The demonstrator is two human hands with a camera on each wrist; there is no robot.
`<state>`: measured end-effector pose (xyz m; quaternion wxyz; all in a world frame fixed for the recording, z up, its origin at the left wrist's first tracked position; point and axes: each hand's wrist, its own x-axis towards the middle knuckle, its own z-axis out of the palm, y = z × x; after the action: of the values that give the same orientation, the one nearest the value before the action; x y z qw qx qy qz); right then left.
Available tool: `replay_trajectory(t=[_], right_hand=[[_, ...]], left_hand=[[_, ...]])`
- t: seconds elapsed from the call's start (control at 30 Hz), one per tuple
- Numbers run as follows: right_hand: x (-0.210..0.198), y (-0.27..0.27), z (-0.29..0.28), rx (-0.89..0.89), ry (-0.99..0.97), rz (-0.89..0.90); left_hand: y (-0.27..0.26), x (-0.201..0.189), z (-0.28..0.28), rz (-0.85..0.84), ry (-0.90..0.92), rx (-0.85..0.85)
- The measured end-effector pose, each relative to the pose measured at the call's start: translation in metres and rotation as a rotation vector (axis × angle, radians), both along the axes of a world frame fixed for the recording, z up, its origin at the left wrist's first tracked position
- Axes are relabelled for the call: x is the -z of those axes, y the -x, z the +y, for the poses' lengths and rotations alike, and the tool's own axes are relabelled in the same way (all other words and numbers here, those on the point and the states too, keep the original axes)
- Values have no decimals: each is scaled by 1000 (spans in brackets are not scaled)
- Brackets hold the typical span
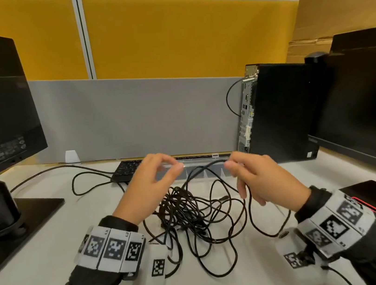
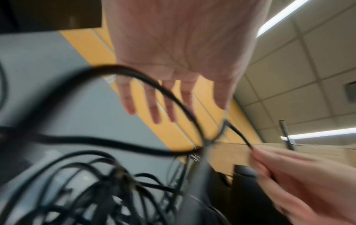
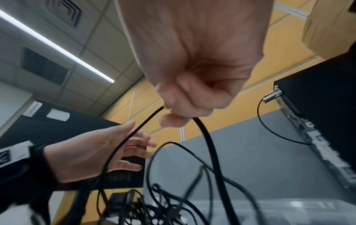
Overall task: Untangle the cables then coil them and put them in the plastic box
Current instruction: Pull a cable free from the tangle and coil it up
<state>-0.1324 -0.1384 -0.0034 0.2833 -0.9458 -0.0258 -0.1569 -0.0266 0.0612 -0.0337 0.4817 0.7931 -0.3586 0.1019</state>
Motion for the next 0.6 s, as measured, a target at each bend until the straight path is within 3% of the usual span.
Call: replay_trajectory(t=[0.17, 0.3, 0.4, 0.5, 0.6], right_hand=[[-19, 0, 4, -72, -221, -156], [-52, 11, -32, 72, -636, -420], [-75, 25, -73, 261, -1042, -603], [-82, 27, -83, 295, -1101, -611], [-84, 11, -52, 49, -1032, -445]], left_hand=[[22, -4, -14, 5, -214, 354], [-1, -13, 2, -48, -198, 245], [-28, -14, 23, 25, -138, 153], [-41, -22, 26, 151, -25, 49], [-29, -44, 6, 257, 132, 103]])
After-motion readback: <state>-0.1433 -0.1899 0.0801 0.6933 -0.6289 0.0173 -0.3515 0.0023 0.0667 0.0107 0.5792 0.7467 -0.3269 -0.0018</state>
